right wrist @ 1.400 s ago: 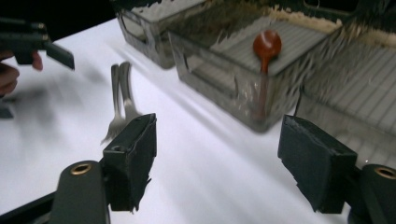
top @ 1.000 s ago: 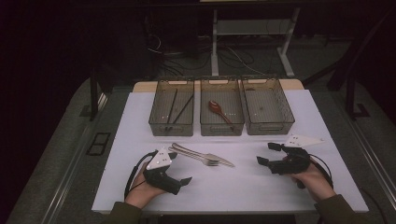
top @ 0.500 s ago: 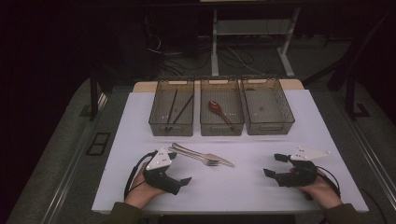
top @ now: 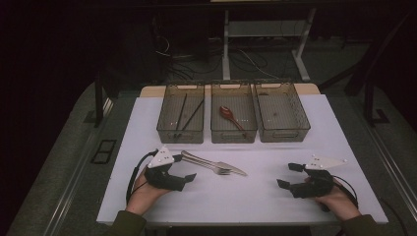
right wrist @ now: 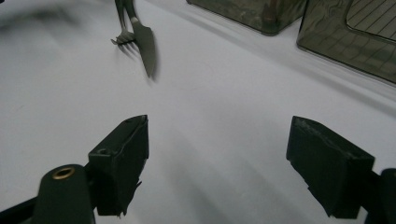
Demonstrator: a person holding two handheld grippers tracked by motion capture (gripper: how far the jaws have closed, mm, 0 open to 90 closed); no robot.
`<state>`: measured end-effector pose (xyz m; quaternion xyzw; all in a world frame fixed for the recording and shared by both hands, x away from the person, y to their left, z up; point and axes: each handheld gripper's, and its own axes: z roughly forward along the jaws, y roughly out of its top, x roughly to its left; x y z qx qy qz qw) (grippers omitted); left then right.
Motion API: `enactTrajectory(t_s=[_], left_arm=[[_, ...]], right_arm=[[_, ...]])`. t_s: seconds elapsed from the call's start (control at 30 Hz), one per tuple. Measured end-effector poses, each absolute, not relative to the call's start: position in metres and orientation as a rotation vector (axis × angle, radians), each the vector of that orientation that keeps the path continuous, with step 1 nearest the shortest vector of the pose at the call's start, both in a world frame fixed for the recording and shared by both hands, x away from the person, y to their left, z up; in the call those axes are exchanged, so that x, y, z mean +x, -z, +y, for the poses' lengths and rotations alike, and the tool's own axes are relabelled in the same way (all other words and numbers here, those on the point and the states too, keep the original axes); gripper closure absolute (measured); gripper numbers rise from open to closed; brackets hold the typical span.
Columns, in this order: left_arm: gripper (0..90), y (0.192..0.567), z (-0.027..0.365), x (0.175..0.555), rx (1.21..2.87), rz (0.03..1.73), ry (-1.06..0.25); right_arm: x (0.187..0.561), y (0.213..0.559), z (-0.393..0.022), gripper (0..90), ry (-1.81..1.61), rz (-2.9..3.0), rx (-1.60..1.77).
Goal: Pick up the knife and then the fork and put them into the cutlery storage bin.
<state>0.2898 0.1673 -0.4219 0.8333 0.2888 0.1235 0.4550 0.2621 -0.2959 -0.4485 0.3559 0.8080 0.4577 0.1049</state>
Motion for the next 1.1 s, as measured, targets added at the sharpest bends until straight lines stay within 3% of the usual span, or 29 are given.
enactTrajectory(t_s=[0.17, 0.43, 0.63, 1.1], left_arm=[[34.6, 0.418, 0.173, 0.304, 2.053, 0.787, -0.327], [68.4, 0.423, 0.175, 0.331, 2.117, 0.863, -0.346], [86.5, 0.429, 0.176, 0.348, 2.143, 0.932, -0.378], [88.6, 0.444, 0.178, 0.361, 2.181, 0.995, -0.371]], right_arm=[[0.262, 0.449, -0.296, 20.3, -1.331, 2.391, 1.052], [0.26, 0.449, -0.3, 20.3, -1.317, 2.381, 1.061], [0.26, 0.449, -0.3, 20.3, -1.319, 2.378, 1.064], [0.261, 0.449, -0.3, 20.4, -1.318, 2.379, 1.07]])
